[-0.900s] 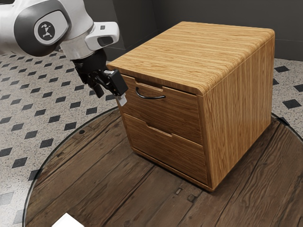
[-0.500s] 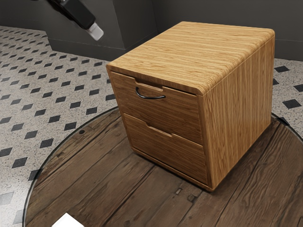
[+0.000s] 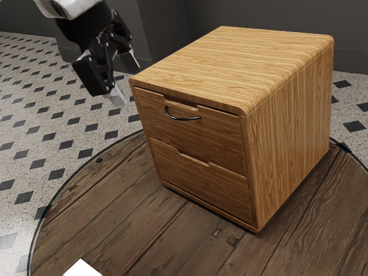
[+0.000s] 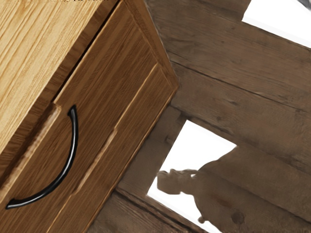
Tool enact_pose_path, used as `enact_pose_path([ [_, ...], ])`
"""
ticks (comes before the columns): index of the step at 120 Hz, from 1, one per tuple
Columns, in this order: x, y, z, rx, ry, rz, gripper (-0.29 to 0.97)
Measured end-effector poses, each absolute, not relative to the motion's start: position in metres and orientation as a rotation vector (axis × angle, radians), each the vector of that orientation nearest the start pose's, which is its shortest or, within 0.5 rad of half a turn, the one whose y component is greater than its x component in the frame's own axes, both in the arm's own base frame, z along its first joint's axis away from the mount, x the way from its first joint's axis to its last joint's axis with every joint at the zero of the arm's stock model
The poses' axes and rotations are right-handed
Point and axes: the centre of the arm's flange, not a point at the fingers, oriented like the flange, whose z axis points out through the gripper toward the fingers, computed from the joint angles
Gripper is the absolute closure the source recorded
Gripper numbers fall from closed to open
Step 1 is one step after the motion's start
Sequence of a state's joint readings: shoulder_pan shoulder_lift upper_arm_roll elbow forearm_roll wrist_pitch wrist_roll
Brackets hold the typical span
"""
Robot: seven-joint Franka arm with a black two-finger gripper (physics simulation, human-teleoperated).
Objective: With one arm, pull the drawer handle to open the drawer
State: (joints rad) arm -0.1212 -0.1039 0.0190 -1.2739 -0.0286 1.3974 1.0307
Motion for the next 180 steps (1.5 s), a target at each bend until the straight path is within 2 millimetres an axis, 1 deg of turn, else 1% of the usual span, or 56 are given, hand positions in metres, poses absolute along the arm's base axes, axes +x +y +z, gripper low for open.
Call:
enact_pose_path([
  [5,0.485,-0.051,0.768,-2.541,1.704,-0.291,0.00],
  [8,0.489,-0.047,0.752,-2.527,1.727,-0.280,0.00],
  [11,0.488,-0.038,0.740,-2.517,1.738,-0.284,0.00],
  [14,0.484,-0.024,0.733,-2.510,1.735,-0.306,0.00],
  [17,0.475,-0.008,0.732,-2.496,1.727,-0.345,0.00],
  [22,0.462,0.013,0.736,-2.460,1.719,-0.421,0.00],
  [27,0.451,0.022,0.744,-2.409,1.734,-0.500,0.01],
  [32,0.448,0.025,0.748,-2.359,1.760,-0.559,0.05],
  [42,0.454,0.024,0.749,-2.275,1.821,-0.629,0.15],
  [50,0.467,0.017,0.741,-2.225,1.881,-0.657,0.19],
  [65,0.484,0.003,0.723,-2.129,1.976,-0.694,0.23],
  [83,0.505,-0.001,0.702,-2.033,2.029,-0.700,0.24],
  [110,0.520,-0.003,0.692,-1.906,2.067,-0.712,0.27],
  [118,0.522,-0.003,0.690,-1.879,2.079,-0.711,0.30],
  [132,0.524,-0.003,0.688,-1.841,2.092,-0.712,0.40],
  [143,0.530,-0.004,0.681,-1.821,2.106,-0.703,0.46],
  [180,0.539,-0.004,0.672,-1.768,2.132,-0.688,0.56],
])
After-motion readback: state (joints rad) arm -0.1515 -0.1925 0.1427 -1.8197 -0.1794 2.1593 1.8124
